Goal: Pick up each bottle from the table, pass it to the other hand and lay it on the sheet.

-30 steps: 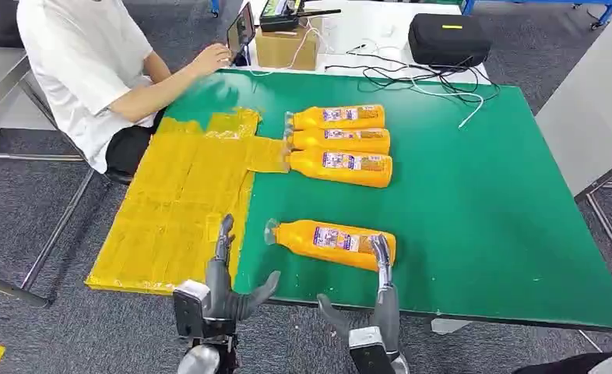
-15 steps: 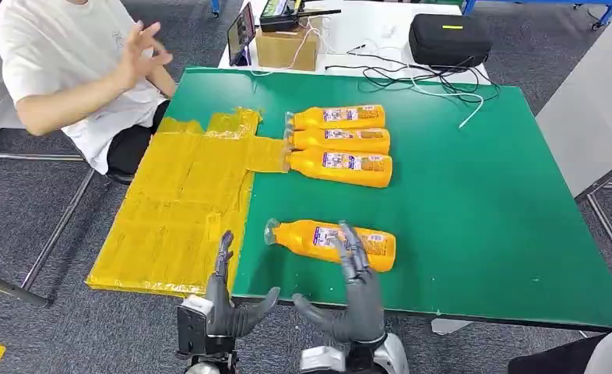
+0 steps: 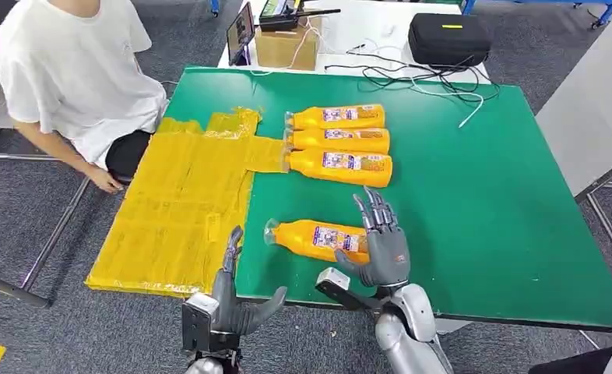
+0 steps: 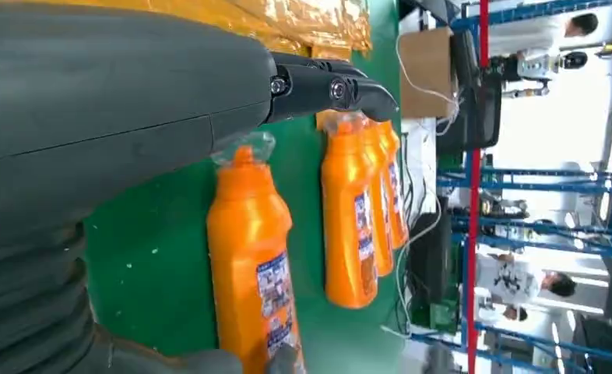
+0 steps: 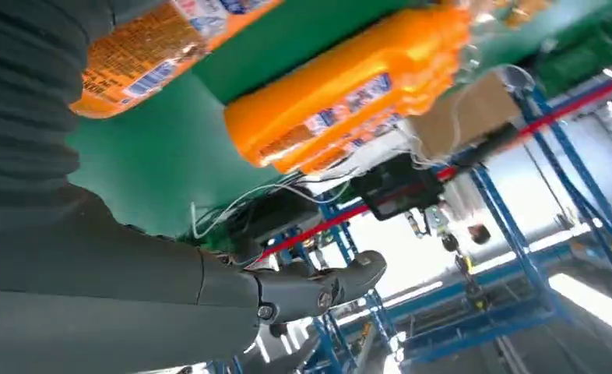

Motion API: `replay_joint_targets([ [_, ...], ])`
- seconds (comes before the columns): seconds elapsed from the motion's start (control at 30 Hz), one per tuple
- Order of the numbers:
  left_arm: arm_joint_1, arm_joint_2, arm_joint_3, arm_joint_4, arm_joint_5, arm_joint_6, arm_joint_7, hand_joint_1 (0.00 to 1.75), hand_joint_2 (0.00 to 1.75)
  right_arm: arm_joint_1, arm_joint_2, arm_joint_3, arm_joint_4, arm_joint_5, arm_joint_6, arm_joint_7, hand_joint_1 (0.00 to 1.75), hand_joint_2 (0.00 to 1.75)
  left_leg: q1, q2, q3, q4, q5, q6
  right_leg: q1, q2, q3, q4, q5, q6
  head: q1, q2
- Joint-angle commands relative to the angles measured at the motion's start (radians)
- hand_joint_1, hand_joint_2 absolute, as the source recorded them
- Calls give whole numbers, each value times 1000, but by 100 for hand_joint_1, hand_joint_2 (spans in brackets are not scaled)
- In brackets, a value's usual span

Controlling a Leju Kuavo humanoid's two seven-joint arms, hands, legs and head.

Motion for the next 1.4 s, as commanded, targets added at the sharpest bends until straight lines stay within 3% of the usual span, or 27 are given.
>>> replay_joint_targets([
  [0.03,-42,23,-28,14,-23,-9,7,0,175,-233,-11,57,389,-86,58,75,0,175,1,3,3,0,-1,-1,1,2,3,-1,0,-2,0,0],
  [0.17,-35,27,-29,-4,-40,-20,13,0,175,-221,-6,111,413,-149,104,77,0,175,1,2,4,-1,-1,-2,1,2,4,-1,0,-2,0,0],
  [0.37,-13,40,-30,-51,-77,-17,27,0,175,-213,-18,196,427,-148,181,170,0,175,2,2,6,0,-2,-2,2,2,6,-1,-2,-3,0,0],
  [0.77,1,44,-26,-78,-96,-15,38,0,175,-161,-39,232,333,-180,185,166,0,175,1,0,4,0,-1,-2,1,0,5,-1,-1,-2,0,0],
  [0.87,20,47,-8,-104,-109,-2,41,0,175,-131,-79,299,265,-68,165,291,0,175,1,-1,4,-1,-1,-2,1,-1,4,-1,-1,-2,0,0],
  [1.07,21,49,-7,-107,-110,-2,42,0,175,-129,-81,300,261,-67,167,291,0,175,1,-1,3,-1,-1,-1,1,-1,4,-1,-1,-1,0,0],
  [1.2,37,45,10,-127,-123,7,52,0,175,-124,-113,326,209,86,136,448,0,175,1,-1,4,0,-1,-2,1,-1,5,-1,-2,-2,0,0],
  [1.27,47,38,22,-135,-140,19,65,0,175,-120,-127,310,172,144,218,549,0,175,1,0,5,1,-2,-2,1,-1,5,0,-2,-2,0,0],
  [1.37,64,37,29,-149,-160,24,73,0,175,-96,-130,270,140,196,240,605,0,175,1,0,4,0,-2,-2,1,0,5,-1,-2,-2,0,0],
  [1.4,74,37,33,-159,-166,22,82,0,175,-78,-117,236,132,151,300,605,0,175,1,-1,4,0,-1,-2,1,-1,5,-1,-2,-2,0,0],
])
